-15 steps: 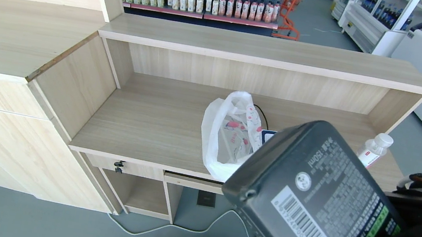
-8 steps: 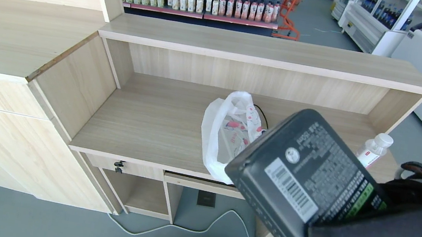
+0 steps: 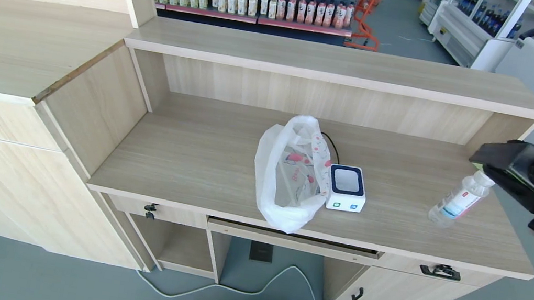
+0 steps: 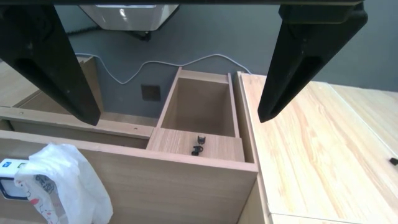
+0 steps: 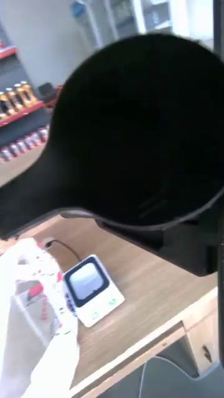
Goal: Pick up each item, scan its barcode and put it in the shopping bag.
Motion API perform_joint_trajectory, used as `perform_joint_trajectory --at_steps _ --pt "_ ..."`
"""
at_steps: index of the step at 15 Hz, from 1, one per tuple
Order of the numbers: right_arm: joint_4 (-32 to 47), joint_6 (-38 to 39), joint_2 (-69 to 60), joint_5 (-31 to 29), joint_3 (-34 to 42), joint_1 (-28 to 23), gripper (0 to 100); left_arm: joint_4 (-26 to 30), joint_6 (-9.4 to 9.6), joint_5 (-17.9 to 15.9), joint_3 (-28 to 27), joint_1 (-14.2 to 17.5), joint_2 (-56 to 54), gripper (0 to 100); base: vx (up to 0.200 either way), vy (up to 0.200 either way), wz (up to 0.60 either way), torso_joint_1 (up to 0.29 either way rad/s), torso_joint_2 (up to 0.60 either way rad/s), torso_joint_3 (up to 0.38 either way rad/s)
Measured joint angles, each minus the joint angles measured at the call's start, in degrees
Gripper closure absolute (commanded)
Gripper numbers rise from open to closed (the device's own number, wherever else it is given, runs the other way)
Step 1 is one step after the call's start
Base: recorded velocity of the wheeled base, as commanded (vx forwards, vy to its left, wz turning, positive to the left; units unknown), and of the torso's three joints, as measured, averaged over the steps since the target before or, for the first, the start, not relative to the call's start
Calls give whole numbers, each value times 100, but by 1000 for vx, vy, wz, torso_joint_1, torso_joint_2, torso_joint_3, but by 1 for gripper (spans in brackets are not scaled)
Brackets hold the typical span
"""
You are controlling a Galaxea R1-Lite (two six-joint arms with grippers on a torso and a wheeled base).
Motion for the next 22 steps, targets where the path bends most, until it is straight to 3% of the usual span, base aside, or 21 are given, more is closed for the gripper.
perform_joint_trajectory --at_steps 3,6,8,13,18,22 --pt "764 1473 -113 -244 182 -1504 100 0 0 0 0 0 0 0 0 0 200 1 1 1" --pt "1044 2330 -155 -408 265 -2022 100 0 0 0 0 -2 0 0 0 0 600 1 1 6" --pt "1048 2912 -110 -435 223 -1887 100 0 0 0 0 2 0 0 0 0 300 4 -1 1" --pt "975 5606 852 -433 -629 -1012 100 0 0 0 0 2 0 0 0 0 0 0 0 0" --pt "945 6896 2258 -502 -1387 -673 100 0 0 0 0 0 0 0 0 0 0 0 0 0" --pt "998 7110 2917 -480 -1977 -619 100 0 2 0 0 2 0 0 0 0 0 0 0 0"
